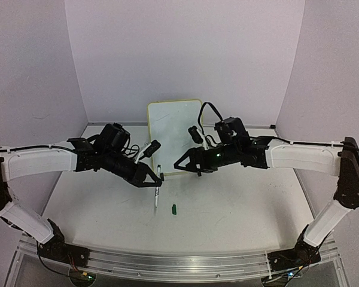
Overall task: Write a sentence on the whiteboard
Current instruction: Pass from the left arm to the right
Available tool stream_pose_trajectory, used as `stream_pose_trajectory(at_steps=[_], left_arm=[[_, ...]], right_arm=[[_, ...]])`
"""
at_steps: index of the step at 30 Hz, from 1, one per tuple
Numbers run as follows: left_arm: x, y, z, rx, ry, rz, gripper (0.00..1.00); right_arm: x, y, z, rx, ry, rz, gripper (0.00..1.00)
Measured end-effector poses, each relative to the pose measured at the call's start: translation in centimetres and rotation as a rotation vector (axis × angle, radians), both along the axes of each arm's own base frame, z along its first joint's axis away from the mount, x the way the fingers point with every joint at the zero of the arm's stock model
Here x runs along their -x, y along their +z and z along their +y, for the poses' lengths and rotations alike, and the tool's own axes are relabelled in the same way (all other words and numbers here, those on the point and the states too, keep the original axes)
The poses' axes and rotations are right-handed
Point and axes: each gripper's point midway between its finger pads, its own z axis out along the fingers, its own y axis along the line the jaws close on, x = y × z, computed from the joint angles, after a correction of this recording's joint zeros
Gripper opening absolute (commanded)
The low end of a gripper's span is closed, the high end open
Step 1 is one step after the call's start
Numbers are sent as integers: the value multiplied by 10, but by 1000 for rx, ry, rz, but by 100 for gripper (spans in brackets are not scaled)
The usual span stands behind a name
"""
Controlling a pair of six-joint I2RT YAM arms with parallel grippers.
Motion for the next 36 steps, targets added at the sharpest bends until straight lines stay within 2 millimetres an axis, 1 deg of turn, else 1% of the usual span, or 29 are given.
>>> stream_pose_trajectory(at_steps=[4, 10, 14, 20, 25, 27, 29, 30, 31, 32, 34, 36], left_arm=[[5, 1, -9, 16, -43, 4, 0], [8, 1, -19, 48, -73, 13, 0], [12, -2, -25, 53, -91, 20, 0], [17, 1, -30, 65, -112, 20, 0], [18, 3, -33, 77, -115, 27, 0], [17, 3, -35, 78, -113, 29, 0], [16, 3, -36, 80, -108, 31, 1], [16, 3, -36, 80, -103, 38, 4], [16, 3, -36, 80, -97, 46, 11], [16, 3, -36, 79, -89, 55, 19], [14, 4, -37, 84, -74, 67, 41], [11, 9, -40, 111, -65, 58, 55]], right_arm=[[21, 12, 12, -73, 92, 67, 61], [38, 28, 27, -158, 162, 112, 52], [39, 25, 34, -179, 169, 132, 47], [34, 21, 39, -193, 140, 146, 35], [31, 17, 42, -203, 134, 152, 22], [30, 14, 43, -201, 135, 158, 14], [31, 13, 44, -201, 138, 159, 4], [31, 13, 44, -204, 140, 153, 1], [30, 13, 44, -205, 140, 146, 0], [30, 13, 44, -203, 137, 138, 0], [27, 11, 42, -198, 114, 126, 0], [24, 7, 37, -184, 75, 117, 0]])
